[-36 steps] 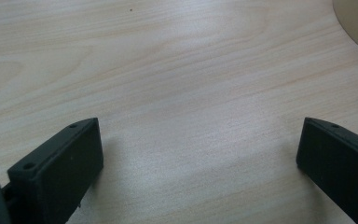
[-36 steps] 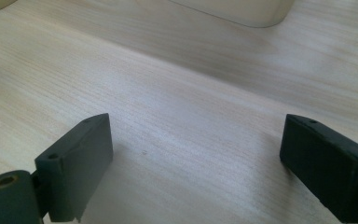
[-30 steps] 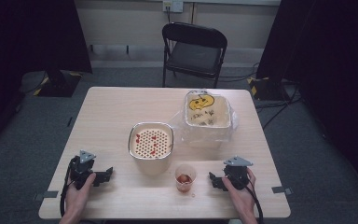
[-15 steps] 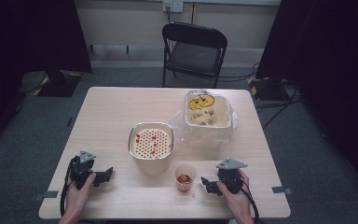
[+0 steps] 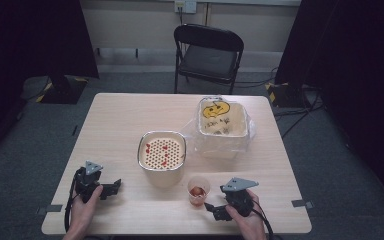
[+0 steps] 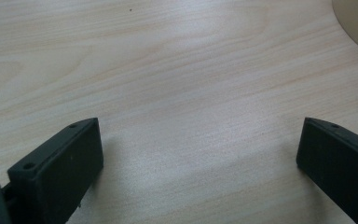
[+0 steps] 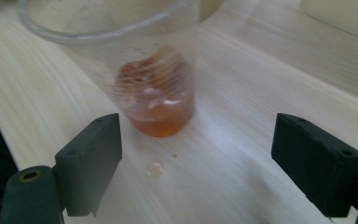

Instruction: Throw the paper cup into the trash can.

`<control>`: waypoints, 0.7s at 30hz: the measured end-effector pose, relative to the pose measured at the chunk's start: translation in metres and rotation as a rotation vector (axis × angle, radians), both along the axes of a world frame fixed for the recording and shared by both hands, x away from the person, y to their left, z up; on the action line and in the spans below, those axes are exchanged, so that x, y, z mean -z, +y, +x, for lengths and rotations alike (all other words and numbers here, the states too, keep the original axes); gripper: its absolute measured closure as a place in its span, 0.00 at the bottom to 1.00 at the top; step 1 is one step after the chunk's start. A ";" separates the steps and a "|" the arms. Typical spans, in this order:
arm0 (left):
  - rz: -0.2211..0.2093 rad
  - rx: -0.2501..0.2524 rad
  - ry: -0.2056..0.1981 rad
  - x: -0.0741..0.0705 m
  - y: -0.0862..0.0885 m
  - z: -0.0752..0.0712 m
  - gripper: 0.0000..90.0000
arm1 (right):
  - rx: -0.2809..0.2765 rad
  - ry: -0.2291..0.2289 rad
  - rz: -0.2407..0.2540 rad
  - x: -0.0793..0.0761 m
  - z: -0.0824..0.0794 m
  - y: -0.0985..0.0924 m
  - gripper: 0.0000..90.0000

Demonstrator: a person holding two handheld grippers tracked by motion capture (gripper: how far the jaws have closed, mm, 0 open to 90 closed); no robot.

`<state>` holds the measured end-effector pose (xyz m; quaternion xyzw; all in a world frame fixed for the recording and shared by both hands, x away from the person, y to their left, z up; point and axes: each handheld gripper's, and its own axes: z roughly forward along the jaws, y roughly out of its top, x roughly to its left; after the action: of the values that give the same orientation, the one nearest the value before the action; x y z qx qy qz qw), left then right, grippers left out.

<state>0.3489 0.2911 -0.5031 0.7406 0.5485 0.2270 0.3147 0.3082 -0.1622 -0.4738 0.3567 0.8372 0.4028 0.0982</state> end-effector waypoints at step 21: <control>-0.001 0.000 0.000 0.000 0.000 0.000 0.00 | -0.056 -0.018 0.082 -0.007 0.012 0.037 0.19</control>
<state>0.3489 0.2910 -0.5031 0.7405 0.5486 0.2265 0.3152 0.3206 -0.1249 -0.4673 0.3332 0.8287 0.4427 0.0796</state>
